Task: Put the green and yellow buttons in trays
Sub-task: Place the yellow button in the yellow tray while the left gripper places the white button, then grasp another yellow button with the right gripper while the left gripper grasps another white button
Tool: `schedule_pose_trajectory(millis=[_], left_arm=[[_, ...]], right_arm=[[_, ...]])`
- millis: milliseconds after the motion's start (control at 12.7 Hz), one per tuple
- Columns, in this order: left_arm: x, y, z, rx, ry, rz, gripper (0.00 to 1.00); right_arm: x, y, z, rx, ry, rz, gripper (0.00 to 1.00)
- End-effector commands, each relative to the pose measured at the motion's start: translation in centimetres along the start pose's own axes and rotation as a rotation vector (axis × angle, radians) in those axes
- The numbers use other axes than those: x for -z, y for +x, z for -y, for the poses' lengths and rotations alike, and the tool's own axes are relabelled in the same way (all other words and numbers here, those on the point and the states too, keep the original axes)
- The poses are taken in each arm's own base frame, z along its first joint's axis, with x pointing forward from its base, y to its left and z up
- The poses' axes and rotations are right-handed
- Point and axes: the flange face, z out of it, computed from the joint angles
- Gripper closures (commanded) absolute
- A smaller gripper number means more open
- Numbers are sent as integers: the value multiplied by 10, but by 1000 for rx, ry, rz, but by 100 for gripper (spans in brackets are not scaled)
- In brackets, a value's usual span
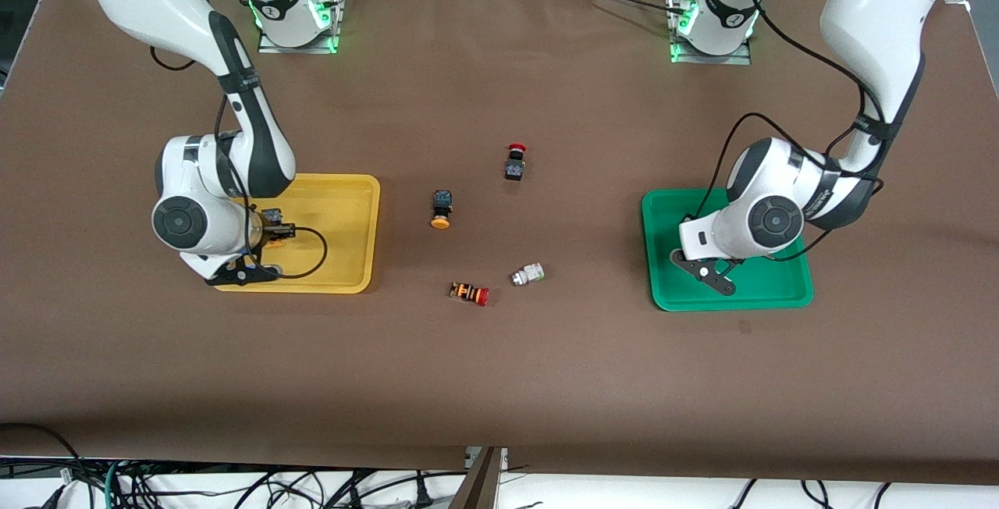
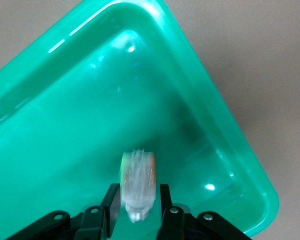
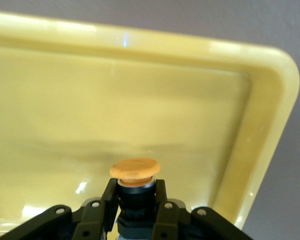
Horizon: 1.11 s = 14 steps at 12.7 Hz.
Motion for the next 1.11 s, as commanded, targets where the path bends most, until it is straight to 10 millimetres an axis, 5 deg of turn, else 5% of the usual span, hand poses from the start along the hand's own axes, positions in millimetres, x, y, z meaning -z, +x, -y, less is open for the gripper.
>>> schedule_pose_trajectory(millis=[0, 158, 316, 474, 632, 868, 1026], left_arm=[[33, 8, -24, 54, 14, -35, 0], [72, 33, -44, 23, 31, -120, 0], [98, 67, -106, -100, 38, -191, 0], [100, 94, -145, -184, -14, -233, 0], [87, 114, -172, -331, -20, -307, 0], [56, 129, -201, -457, -24, -395, 0], [43, 132, -225, -491, -26, -411, 0]], right_arm=[[-9, -20, 1, 12, 19, -7, 87], [-9, -18, 2, 1, 18, -10, 0], [27, -7, 33, 46, 28, -44, 0], [63, -3, 104, -22, 74, -62, 0], [58, -10, 182, -101, 91, -84, 0], [32, -22, 260, -167, 151, -114, 0], [15, -29, 293, -177, 177, -126, 0]])
